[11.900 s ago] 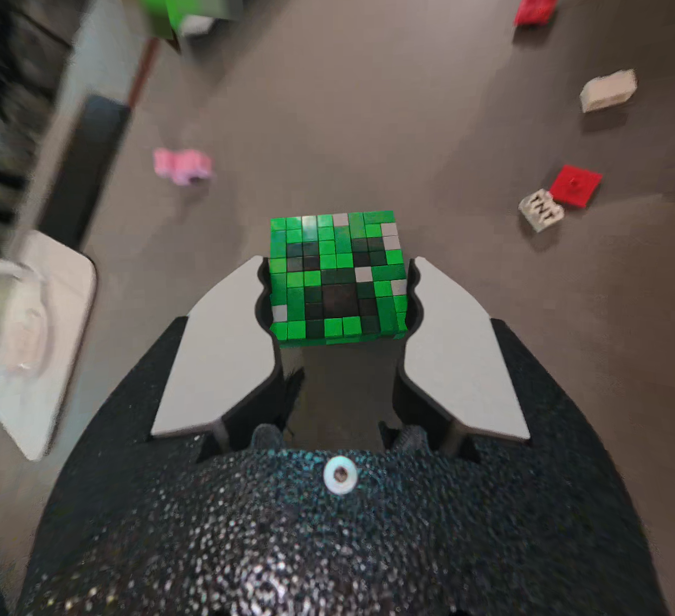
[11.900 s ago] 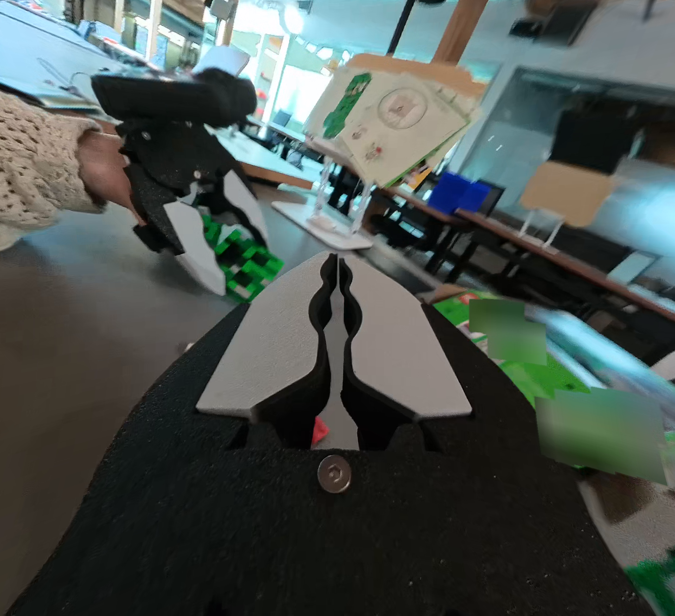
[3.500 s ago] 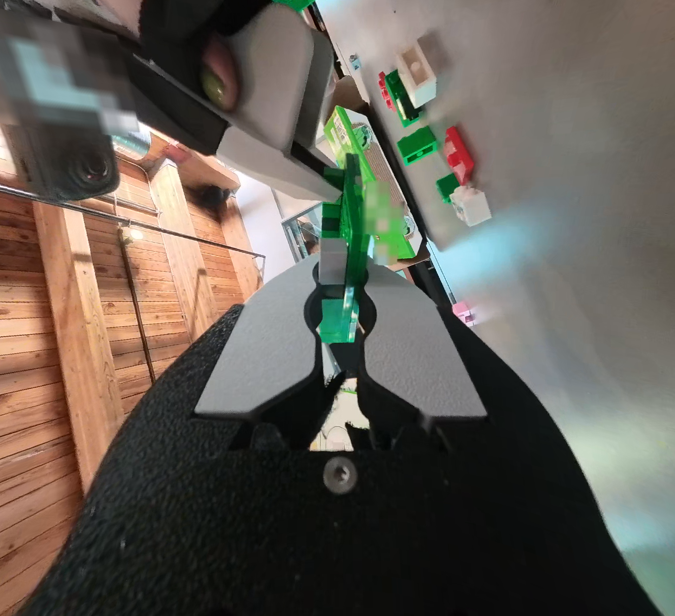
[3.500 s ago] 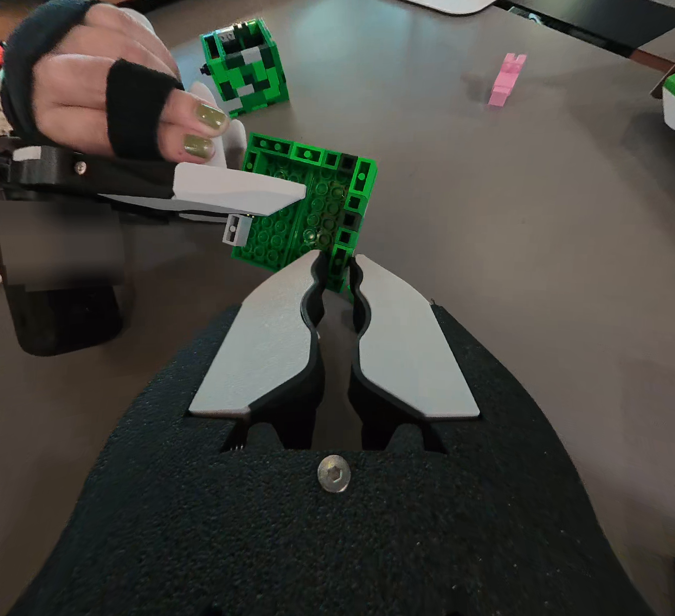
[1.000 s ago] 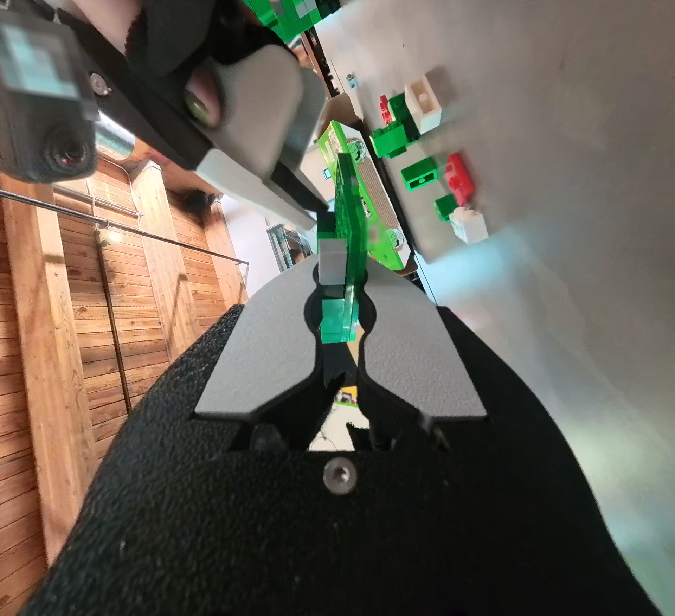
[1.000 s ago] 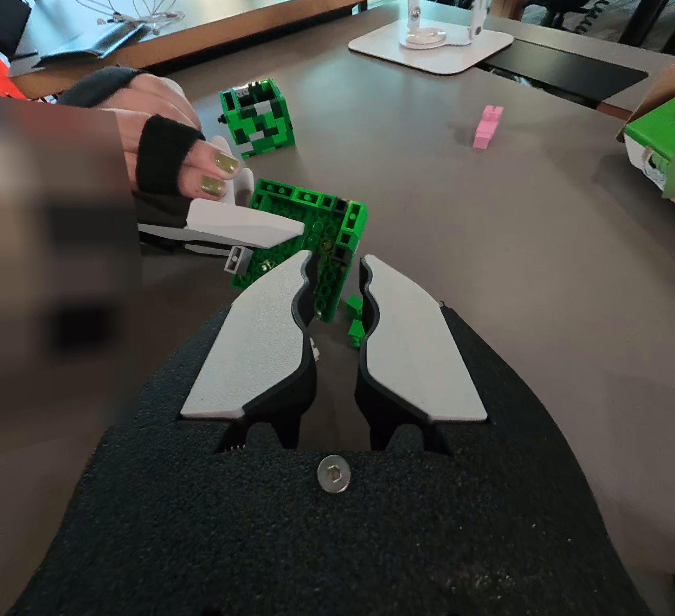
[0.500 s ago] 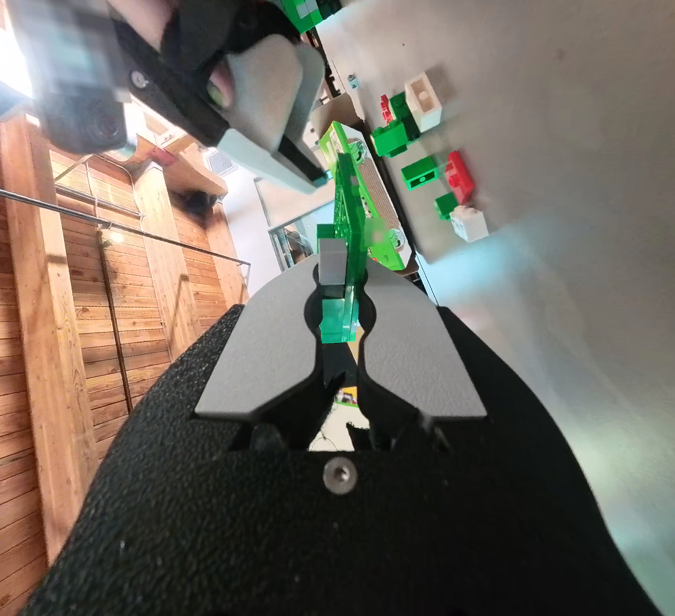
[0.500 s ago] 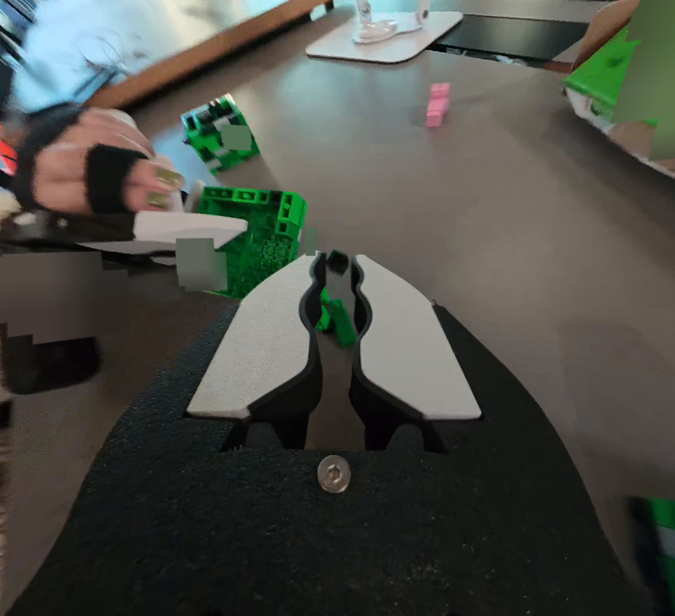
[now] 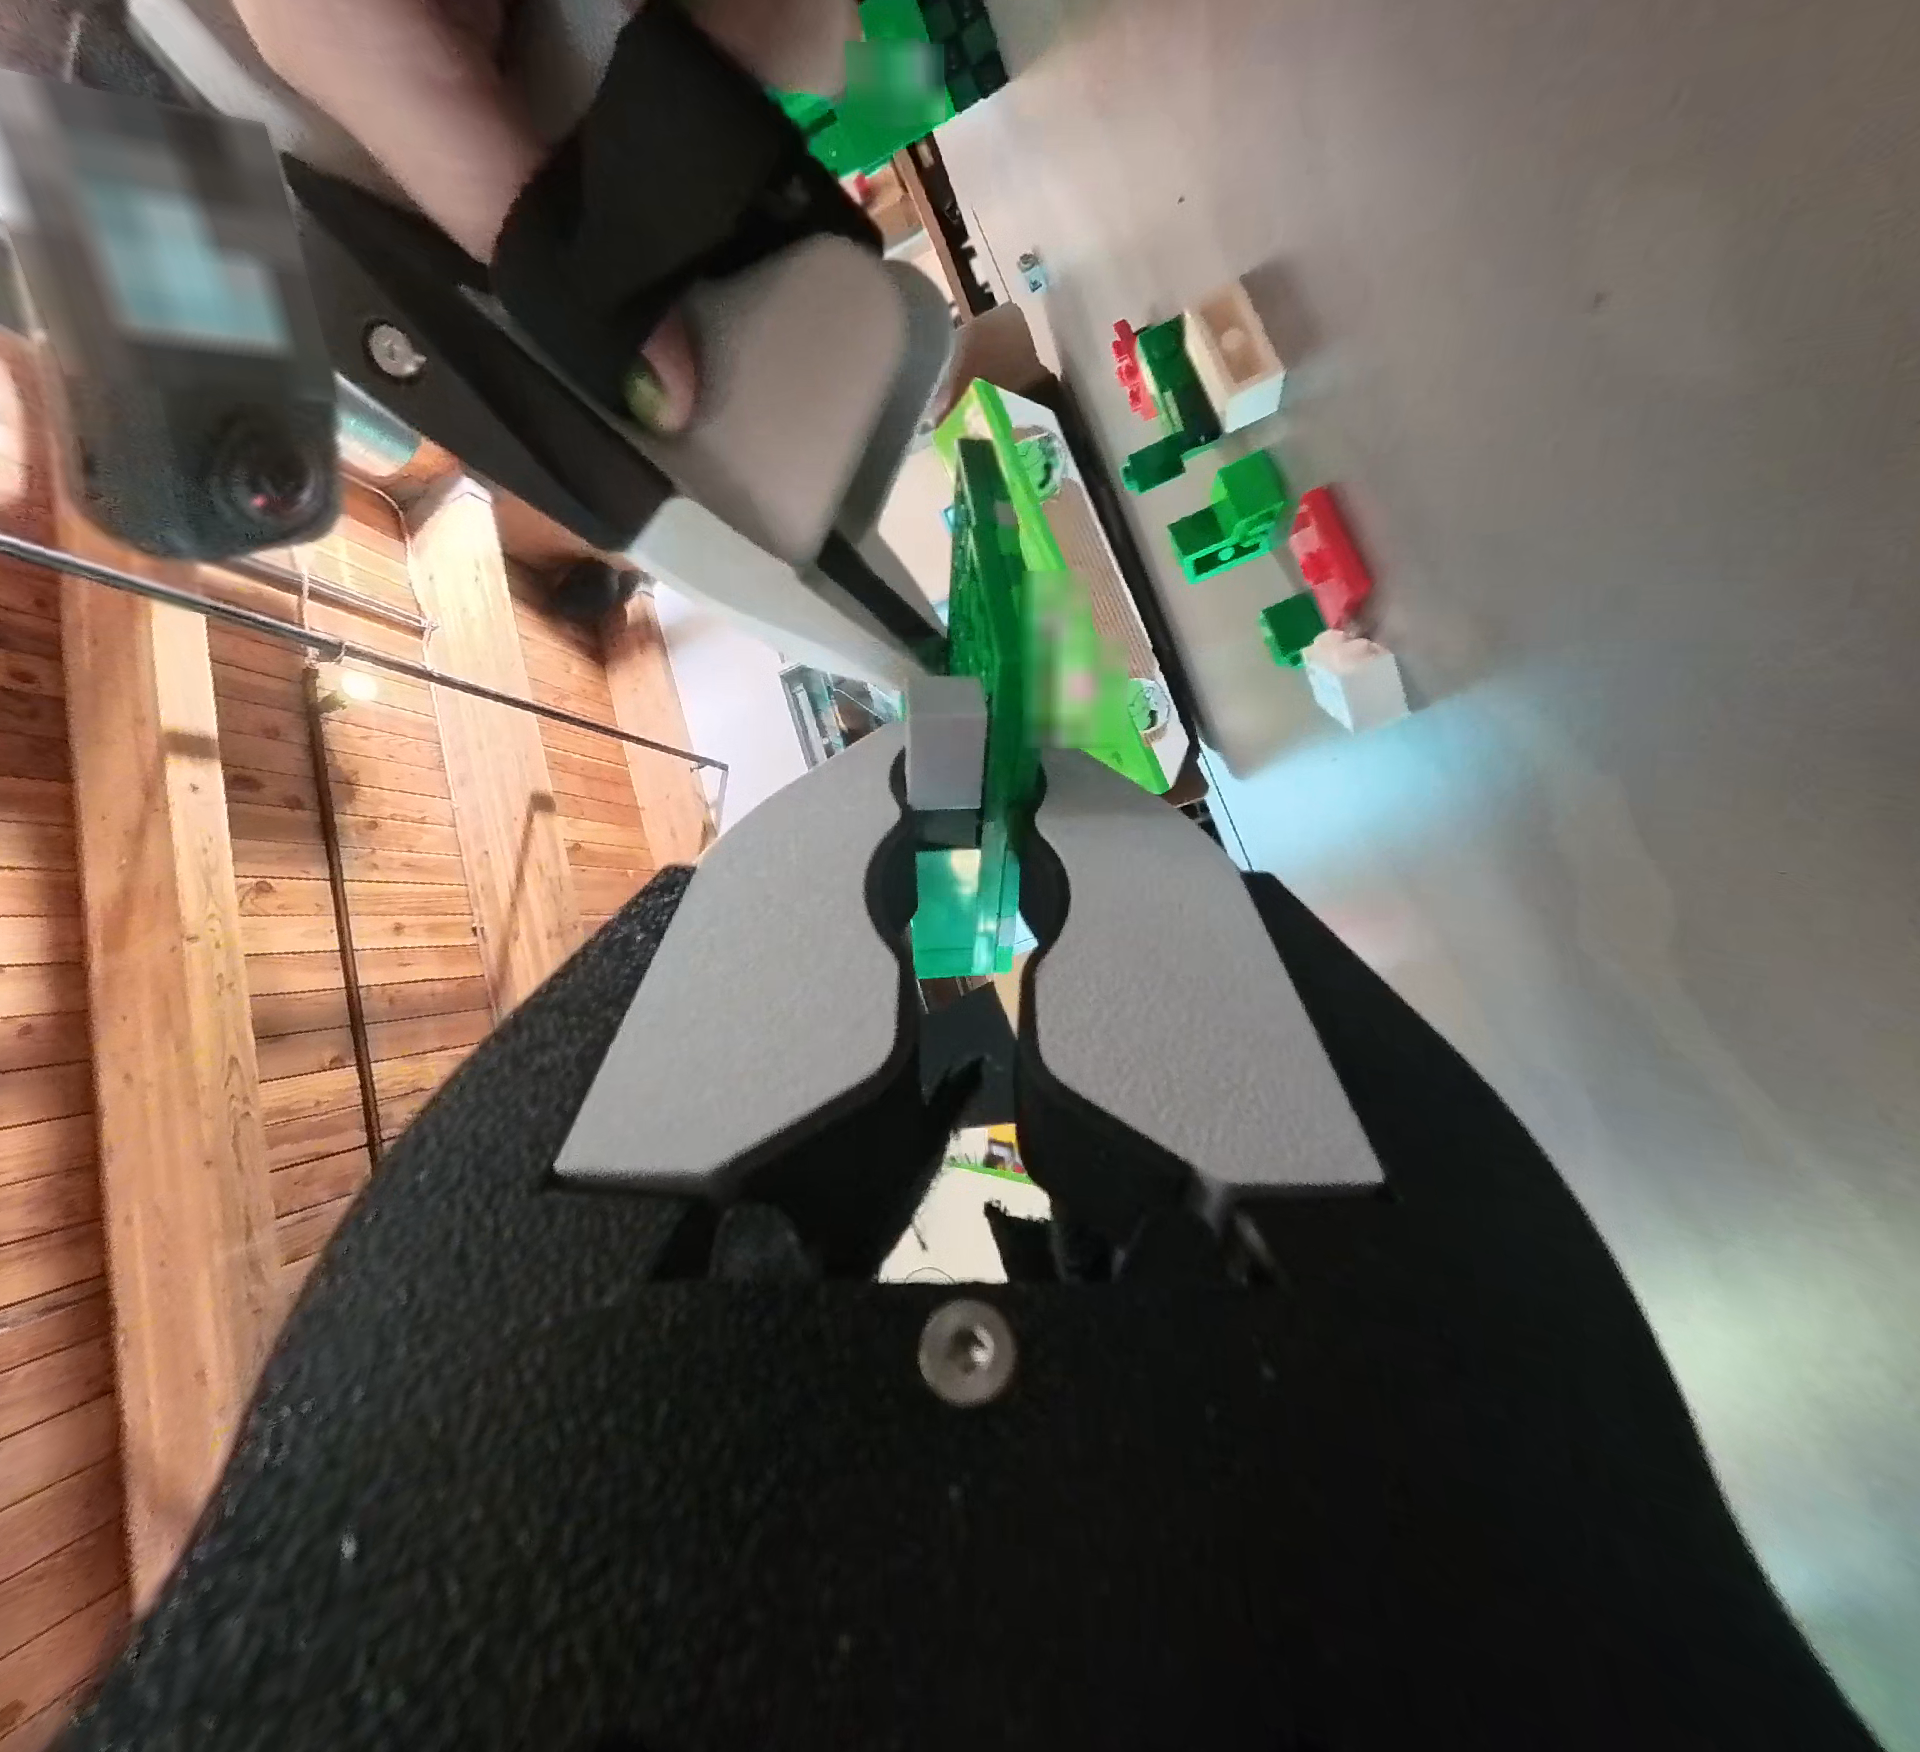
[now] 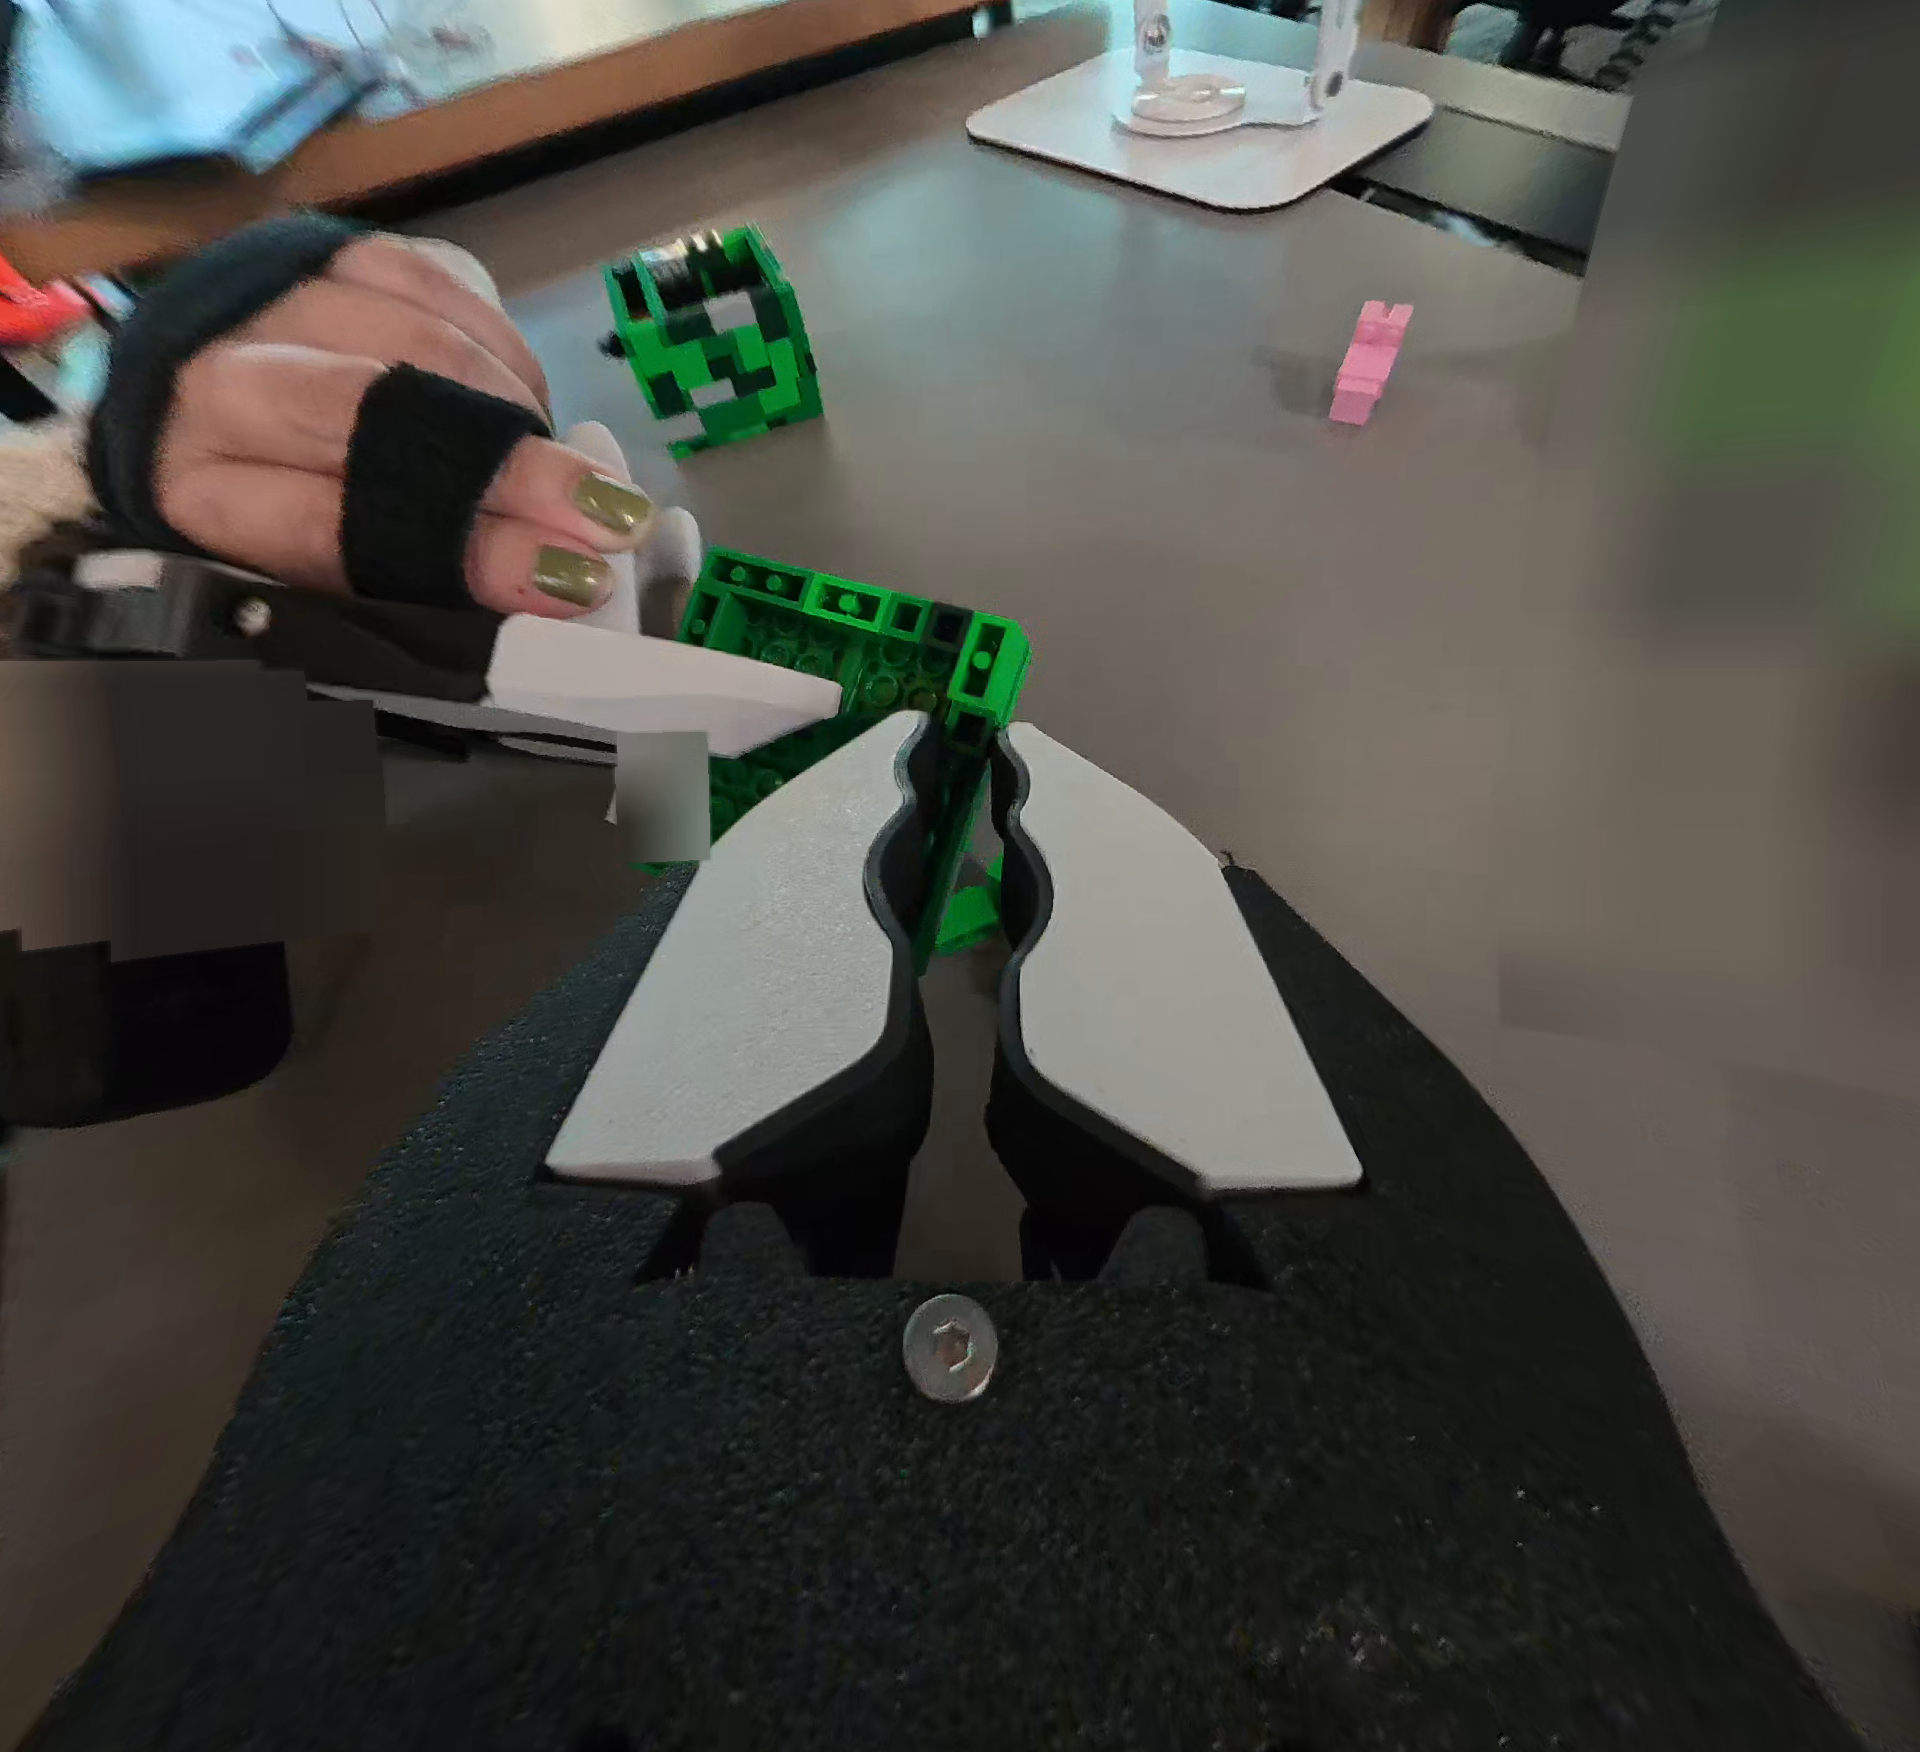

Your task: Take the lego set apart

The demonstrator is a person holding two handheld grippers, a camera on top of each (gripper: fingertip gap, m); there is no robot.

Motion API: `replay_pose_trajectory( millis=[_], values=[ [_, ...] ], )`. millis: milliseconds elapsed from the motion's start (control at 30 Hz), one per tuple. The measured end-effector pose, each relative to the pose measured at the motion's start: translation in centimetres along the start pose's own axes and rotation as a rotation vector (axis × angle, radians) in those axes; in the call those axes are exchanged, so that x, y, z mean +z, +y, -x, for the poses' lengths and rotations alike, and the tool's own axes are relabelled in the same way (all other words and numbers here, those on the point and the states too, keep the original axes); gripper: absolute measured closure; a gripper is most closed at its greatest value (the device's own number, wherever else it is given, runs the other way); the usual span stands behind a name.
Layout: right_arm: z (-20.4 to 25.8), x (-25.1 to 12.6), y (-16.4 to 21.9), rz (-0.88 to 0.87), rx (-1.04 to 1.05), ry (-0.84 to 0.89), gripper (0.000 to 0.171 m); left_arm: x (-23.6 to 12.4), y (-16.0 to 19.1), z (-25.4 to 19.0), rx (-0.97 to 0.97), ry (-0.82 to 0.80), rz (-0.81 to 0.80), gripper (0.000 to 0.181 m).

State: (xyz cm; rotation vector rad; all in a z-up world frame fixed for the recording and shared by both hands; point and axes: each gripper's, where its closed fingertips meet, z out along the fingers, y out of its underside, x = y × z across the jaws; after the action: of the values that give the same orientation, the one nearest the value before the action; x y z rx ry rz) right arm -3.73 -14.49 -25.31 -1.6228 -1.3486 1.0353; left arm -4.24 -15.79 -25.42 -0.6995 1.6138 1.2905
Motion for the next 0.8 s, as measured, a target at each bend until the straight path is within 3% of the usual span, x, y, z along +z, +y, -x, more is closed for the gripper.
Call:
replay_pose_trajectory(
  millis=[33,133,267,433,667,800],
  values=[
    [0.1,-0.2,-0.2,-0.022,0.069,-0.049,0.164,0.0,0.1,-0.1,0.002,0.006,0.003,0.167],
    [-0.6,-0.9,-0.6,-0.081,0.250,-0.133,0.164,0.1,0.2,-0.7,0.016,0.023,0.007,0.167],
    [-2.4,-0.9,0.4,-0.035,0.152,0.002,0.163,0.2,-0.1,-0.7,0.016,0.026,-0.002,0.168],
    [-0.7,0.0,0.4,-0.011,0.045,-0.002,0.146,0.2,-0.4,-0.8,0.024,0.031,-0.008,0.168],
    [-0.5,0.4,0.5,0.014,-0.015,0.040,0.160,0.2,-0.8,-0.6,0.024,0.020,-0.021,0.168],
    [-0.3,-0.1,0.2,-0.018,0.119,-0.066,0.164,0.1,-0.8,-0.4,0.006,0.016,-0.027,0.168]
  ],
)
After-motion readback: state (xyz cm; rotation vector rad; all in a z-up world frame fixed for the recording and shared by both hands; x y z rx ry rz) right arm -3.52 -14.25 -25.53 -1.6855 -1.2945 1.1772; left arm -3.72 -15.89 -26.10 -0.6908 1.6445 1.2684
